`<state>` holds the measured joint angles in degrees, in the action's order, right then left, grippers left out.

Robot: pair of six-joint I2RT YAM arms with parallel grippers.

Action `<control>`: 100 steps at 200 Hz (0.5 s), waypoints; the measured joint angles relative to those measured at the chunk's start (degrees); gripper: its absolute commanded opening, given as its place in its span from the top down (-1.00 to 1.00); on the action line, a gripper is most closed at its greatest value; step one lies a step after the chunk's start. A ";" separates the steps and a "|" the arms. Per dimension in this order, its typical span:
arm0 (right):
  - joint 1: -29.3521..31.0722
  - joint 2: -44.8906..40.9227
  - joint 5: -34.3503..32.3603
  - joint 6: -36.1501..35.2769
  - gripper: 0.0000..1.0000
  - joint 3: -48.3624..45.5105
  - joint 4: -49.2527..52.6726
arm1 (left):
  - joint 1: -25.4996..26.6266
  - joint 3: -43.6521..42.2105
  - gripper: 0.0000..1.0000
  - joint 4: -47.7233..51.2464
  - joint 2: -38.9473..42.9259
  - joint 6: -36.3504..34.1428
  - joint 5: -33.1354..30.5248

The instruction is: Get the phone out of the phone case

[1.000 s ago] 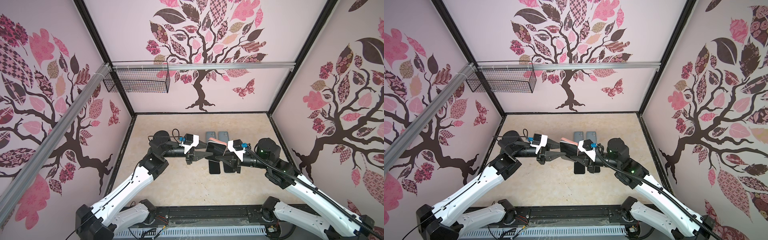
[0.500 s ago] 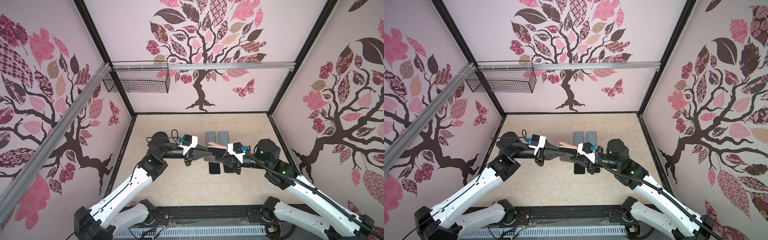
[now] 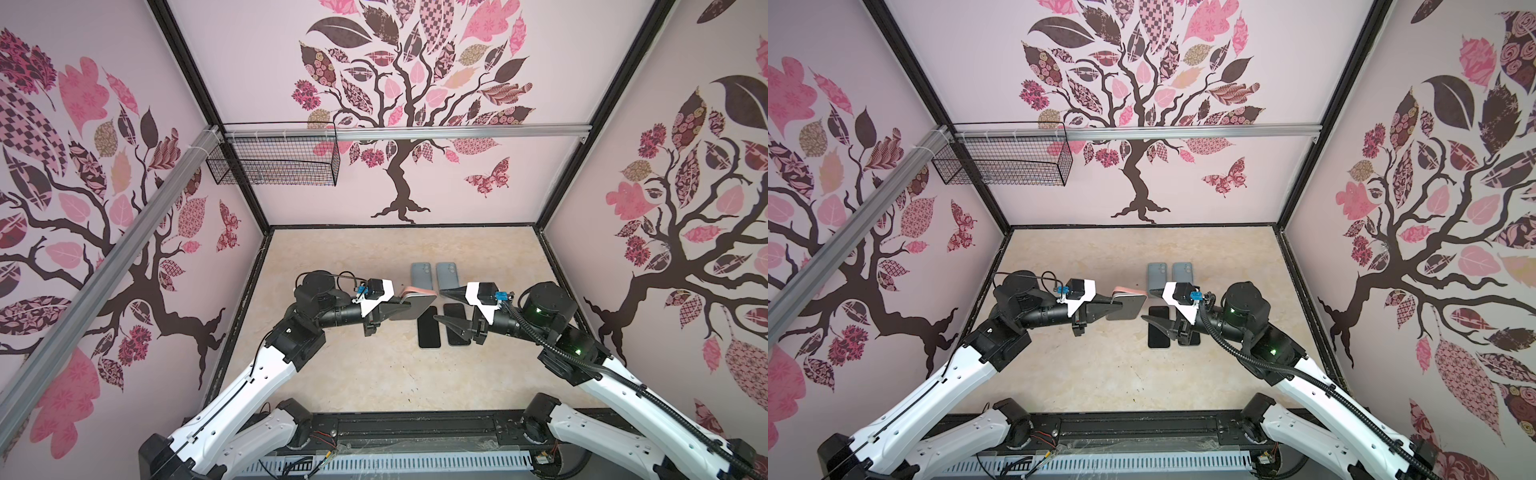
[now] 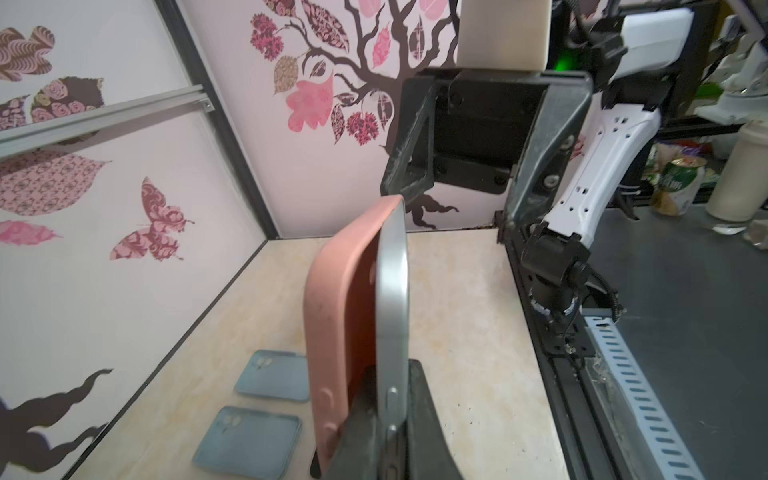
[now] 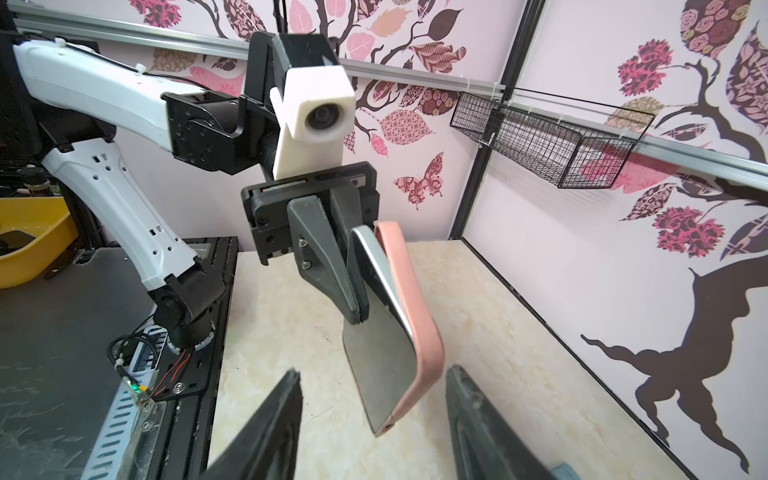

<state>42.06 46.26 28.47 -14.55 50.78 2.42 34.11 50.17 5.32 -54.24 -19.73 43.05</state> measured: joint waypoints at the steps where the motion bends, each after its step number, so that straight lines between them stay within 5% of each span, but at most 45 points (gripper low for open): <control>1: 0.00 0.13 -0.02 -0.02 -0.12 0.11 0.07 | 0.00 0.02 1.00 0.39 0.00 -0.39 -0.26; 100: 0.17 10.12 1.57 -0.20 0.00 9.97 10.01 | 6.08 2.29 1.00 17.70 -1.66 -17.77 -13.33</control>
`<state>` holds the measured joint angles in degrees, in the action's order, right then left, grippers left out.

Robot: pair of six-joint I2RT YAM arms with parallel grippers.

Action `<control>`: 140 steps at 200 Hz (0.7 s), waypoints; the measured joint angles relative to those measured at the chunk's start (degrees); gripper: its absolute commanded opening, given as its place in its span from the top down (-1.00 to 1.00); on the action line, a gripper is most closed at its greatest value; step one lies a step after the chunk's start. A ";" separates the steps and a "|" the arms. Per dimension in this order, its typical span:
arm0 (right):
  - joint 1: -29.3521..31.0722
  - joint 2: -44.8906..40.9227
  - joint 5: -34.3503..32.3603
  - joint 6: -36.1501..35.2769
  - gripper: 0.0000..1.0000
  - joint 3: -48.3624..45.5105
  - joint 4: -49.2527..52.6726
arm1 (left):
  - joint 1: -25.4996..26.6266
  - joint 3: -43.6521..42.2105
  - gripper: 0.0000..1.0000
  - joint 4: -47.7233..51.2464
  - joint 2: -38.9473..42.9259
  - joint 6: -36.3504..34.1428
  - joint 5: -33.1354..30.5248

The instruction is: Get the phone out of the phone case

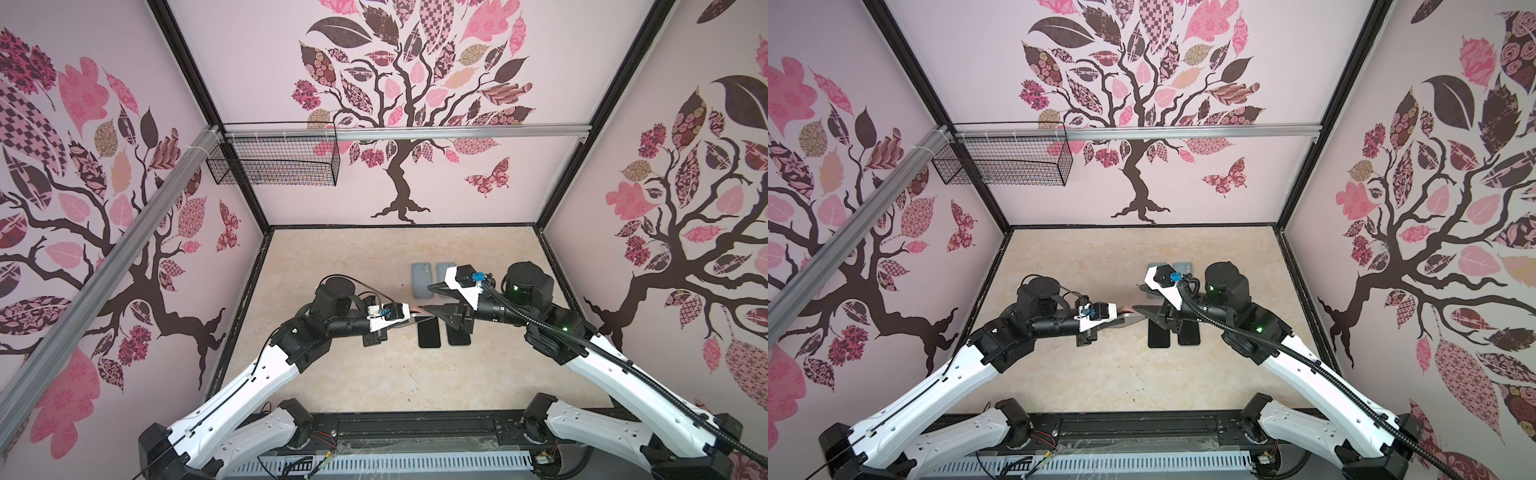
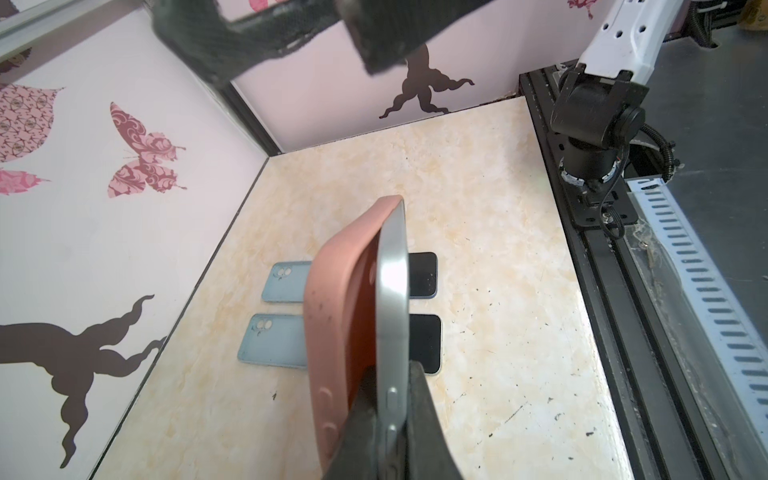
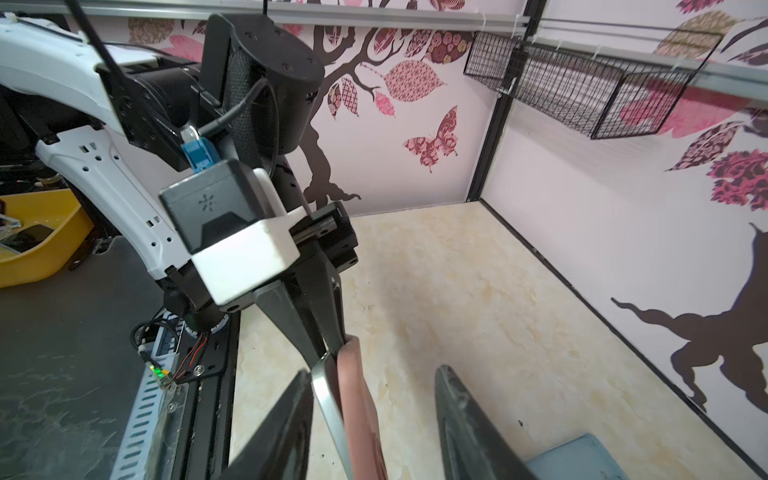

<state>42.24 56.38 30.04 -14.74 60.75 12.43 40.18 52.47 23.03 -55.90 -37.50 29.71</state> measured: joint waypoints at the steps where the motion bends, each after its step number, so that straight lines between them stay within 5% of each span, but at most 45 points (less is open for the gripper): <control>1: 0.02 0.13 0.07 -0.11 0.00 0.04 0.22 | 0.00 0.00 1.00 0.02 0.00 -0.07 -0.04; 140: 1.60 5.42 1.46 -0.61 -0.01 0.83 4.35 | 0.55 0.92 1.00 1.27 -0.98 -1.36 0.33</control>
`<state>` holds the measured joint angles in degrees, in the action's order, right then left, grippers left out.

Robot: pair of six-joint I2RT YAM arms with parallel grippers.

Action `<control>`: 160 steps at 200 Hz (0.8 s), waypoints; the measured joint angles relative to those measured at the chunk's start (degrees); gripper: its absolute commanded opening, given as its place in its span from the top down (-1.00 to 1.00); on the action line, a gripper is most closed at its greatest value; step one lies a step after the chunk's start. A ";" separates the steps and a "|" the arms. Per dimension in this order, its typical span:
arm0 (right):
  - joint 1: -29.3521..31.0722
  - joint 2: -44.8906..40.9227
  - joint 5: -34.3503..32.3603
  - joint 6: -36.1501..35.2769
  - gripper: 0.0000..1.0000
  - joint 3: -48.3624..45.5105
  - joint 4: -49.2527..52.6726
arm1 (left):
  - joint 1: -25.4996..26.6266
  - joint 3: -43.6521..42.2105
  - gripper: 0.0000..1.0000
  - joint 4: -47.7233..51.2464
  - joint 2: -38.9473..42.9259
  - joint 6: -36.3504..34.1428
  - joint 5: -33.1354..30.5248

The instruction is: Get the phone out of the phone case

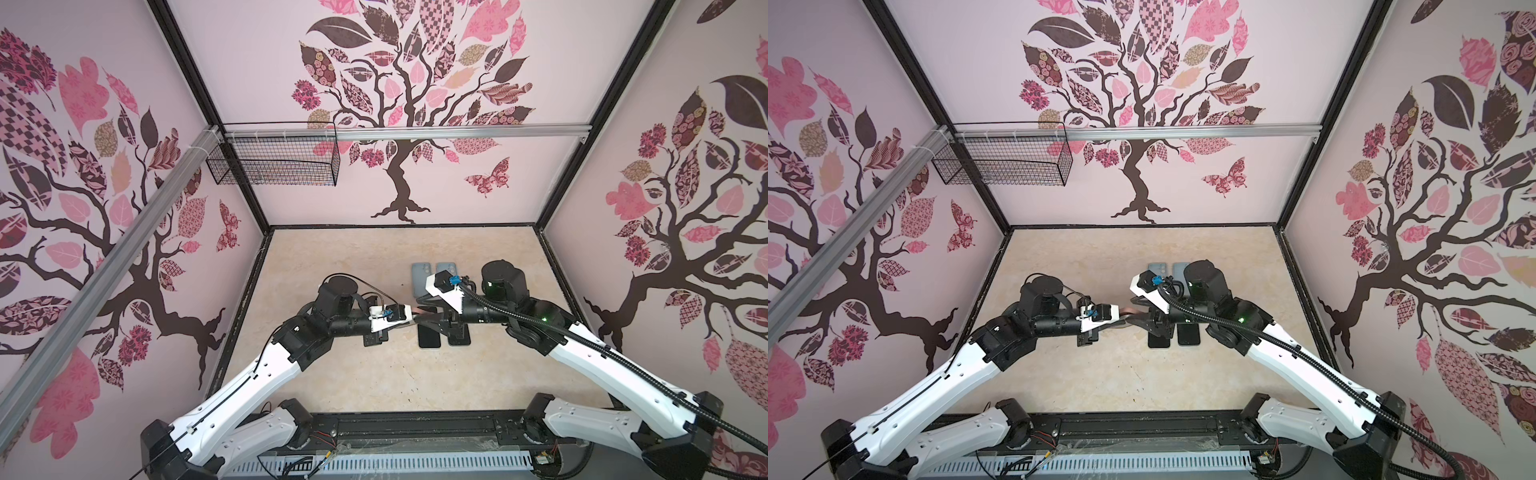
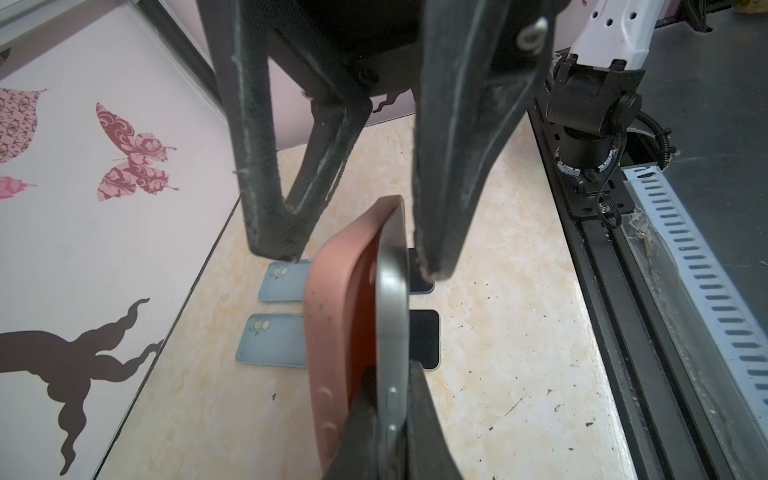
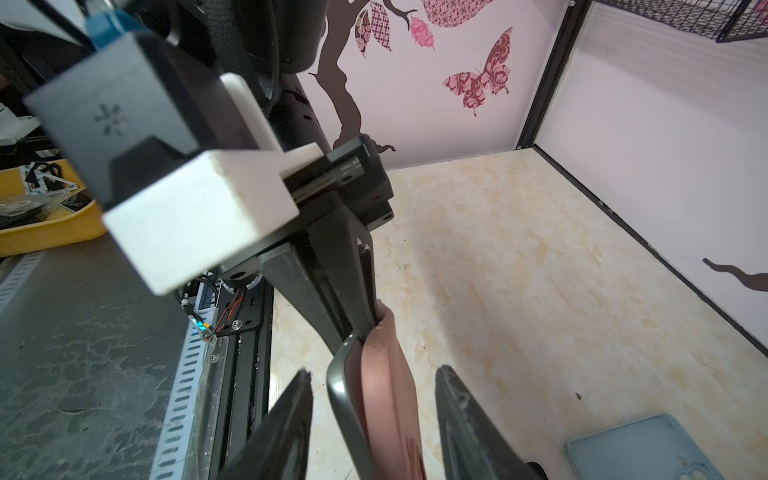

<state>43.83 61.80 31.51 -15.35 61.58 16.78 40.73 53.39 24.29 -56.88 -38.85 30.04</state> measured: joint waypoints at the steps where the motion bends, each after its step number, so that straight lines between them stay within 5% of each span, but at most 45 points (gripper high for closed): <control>1: 0.00 0.02 -0.09 0.04 -0.01 -0.02 0.00 | 0.00 0.00 1.00 0.00 0.00 0.00 0.02; 160: 0.35 -1.31 -3.65 2.45 -0.09 -1.31 -3.61 | 0.09 0.00 1.00 -0.02 0.00 0.02 0.02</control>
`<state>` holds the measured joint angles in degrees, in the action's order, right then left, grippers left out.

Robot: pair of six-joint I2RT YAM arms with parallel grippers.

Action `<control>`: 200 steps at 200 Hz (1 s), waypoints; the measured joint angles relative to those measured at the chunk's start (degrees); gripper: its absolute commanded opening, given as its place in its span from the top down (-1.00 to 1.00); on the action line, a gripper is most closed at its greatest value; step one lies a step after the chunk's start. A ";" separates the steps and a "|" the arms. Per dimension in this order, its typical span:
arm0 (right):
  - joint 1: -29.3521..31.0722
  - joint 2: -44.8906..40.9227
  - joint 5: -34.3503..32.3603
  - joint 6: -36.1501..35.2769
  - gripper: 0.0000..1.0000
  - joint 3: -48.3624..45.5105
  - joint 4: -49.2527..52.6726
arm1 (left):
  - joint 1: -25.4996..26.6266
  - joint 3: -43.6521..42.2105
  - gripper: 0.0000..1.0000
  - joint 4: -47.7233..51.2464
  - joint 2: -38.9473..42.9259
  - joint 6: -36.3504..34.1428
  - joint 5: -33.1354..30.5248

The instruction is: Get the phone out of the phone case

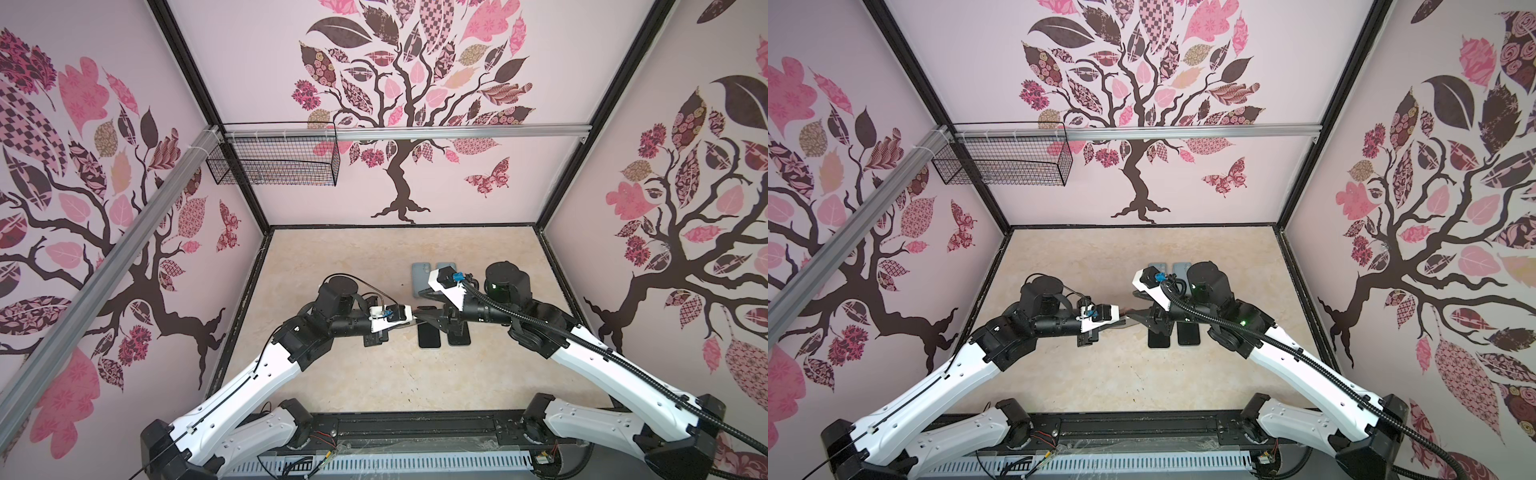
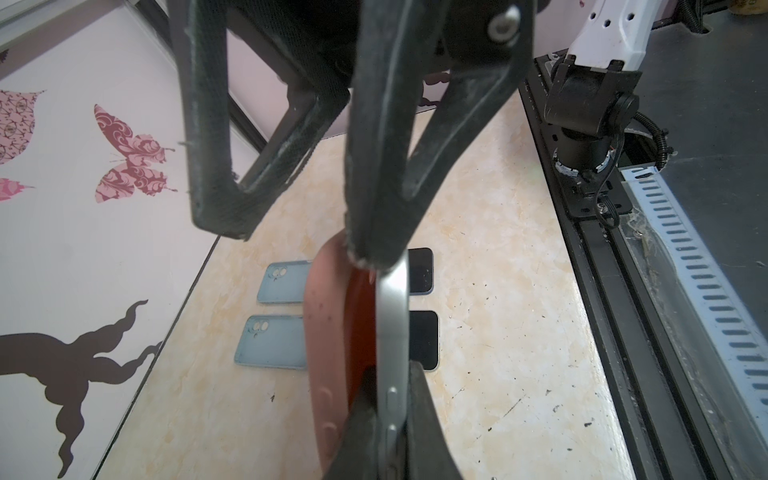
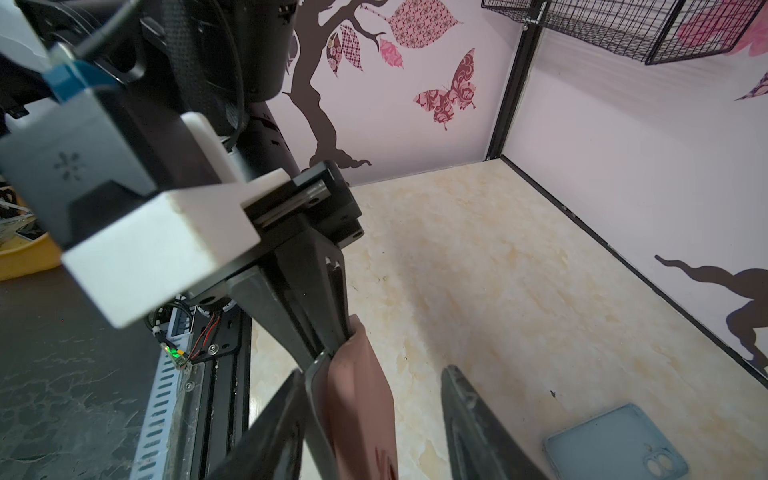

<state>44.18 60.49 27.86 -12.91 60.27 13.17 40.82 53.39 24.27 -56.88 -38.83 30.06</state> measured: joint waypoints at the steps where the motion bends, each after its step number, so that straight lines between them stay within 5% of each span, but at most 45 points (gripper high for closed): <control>1: 0.00 0.00 -0.02 0.00 -0.09 0.00 0.02 | 0.00 0.00 1.00 0.02 0.00 0.00 0.00; 97: 0.15 0.76 -7.23 0.07 -0.05 0.24 1.53 | -0.04 0.00 1.00 0.87 0.04 0.85 -1.09; 200: 0.04 3.34 -5.05 -5.38 0.30 5.01 9.46 | -0.02 0.00 1.00 1.46 0.39 0.87 -1.16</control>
<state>44.23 63.83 22.81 -18.28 65.28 22.63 40.80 53.39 25.74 -56.49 -37.95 28.91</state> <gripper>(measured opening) 0.388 0.087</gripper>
